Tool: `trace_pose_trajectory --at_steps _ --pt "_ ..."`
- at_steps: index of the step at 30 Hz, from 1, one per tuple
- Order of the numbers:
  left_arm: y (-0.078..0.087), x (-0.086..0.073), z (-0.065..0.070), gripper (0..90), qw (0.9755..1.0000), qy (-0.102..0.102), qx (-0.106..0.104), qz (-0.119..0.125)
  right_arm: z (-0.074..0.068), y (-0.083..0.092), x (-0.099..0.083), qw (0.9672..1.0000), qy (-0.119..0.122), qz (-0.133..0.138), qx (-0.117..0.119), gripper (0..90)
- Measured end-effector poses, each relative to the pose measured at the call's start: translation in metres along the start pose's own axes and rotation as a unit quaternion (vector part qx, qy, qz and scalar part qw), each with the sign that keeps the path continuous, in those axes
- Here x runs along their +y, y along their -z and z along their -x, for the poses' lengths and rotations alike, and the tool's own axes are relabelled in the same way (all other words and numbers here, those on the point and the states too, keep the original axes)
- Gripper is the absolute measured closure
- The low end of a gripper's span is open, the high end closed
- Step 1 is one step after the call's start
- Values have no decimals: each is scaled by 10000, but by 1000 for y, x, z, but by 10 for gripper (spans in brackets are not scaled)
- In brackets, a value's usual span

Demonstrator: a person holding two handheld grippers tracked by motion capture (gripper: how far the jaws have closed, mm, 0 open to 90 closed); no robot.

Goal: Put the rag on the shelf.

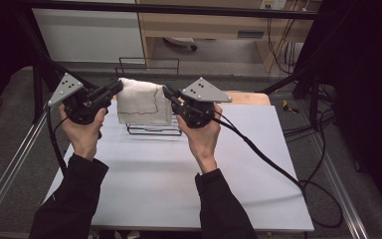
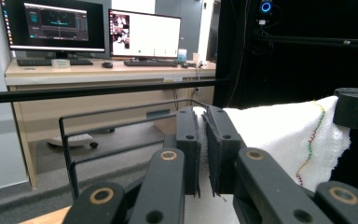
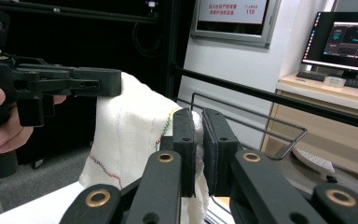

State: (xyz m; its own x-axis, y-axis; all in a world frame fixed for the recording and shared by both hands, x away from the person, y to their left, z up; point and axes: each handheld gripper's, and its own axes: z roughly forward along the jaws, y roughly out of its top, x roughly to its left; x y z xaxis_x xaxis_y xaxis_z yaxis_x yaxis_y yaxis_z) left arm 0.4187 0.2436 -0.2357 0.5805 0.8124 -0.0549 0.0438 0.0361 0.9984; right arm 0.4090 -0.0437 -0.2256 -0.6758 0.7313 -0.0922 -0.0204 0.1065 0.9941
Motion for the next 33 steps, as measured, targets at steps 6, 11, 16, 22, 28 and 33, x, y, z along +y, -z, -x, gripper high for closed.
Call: trace_pose_trajectory --at_steps 6,11,16,22,28,33 --pt "-4 10 -3 842 10000 -3 43 66 4 -4 8 10000 9 71 -20 847" --pt "-7 18 -4 841 9999 -33 68 132 7 -9 16 9999 46 114 -63 847" --pt "-11 26 -6 842 9998 -55 111 174 10 -13 23 9998 88 146 -93 847" --pt "-16 34 -10 842 9997 -63 152 204 14 -18 30 9997 102 170 -129 847" --pt "-21 45 -16 842 9995 -65 199 227 18 -26 39 9996 107 229 -139 848" --pt "-25 51 -18 842 9993 -62 232 288 22 -31 47 9993 151 283 -167 847"
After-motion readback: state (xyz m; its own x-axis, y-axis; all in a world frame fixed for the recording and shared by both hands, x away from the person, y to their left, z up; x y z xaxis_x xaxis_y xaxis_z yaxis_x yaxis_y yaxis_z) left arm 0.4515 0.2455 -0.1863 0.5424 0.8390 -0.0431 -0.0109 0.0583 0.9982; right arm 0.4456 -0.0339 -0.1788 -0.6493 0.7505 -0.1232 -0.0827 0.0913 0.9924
